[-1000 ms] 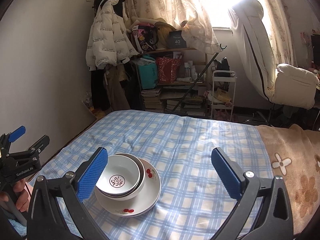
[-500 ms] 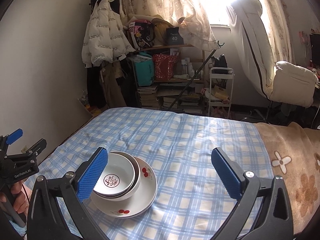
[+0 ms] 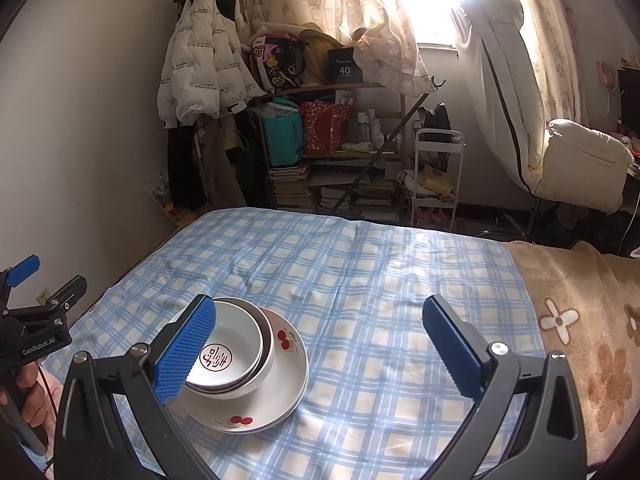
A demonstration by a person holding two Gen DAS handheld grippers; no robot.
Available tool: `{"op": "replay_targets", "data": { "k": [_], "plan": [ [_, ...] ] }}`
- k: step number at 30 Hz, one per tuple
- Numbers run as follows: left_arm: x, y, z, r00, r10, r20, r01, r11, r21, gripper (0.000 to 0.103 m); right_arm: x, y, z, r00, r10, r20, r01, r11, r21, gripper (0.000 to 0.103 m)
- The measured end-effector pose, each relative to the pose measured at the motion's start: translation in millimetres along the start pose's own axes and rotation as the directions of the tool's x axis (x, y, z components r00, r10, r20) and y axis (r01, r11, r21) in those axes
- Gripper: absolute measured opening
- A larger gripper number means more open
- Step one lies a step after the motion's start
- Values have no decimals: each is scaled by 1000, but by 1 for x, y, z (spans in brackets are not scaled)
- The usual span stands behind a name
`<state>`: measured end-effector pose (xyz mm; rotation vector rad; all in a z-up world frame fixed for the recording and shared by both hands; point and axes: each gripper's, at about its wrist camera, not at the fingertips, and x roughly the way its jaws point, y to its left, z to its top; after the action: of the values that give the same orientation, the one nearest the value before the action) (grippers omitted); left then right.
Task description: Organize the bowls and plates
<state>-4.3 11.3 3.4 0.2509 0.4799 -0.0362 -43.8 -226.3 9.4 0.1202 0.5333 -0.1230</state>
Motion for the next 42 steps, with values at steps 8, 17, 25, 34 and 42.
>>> {"op": "replay_targets", "data": {
  "k": [8,17,25,34,42],
  "plan": [
    [-1,0,-1,1000,5,3,-5,1000,1,102,0,0,0,1000,-1,1,1,1000,-1,103],
    [-5,0,-2,1000,10,6,-10,1000,-2,102,0,0,0,1000,-2,0,2,1000,-3,103],
    [-5,1,-2,1000,9,7,-9,1000,-1,102,0,0,0,1000,-2,0,2,1000,-3,103],
    [-5,0,-2,1000,9,6,-9,1000,-1,102,0,0,1,1000,-1,-1,1,1000,-5,103],
    [-5,1,-2,1000,10,6,-10,1000,-1,102,-1,-1,1,1000,-1,-1,1,1000,-6,103]
  ]
}}
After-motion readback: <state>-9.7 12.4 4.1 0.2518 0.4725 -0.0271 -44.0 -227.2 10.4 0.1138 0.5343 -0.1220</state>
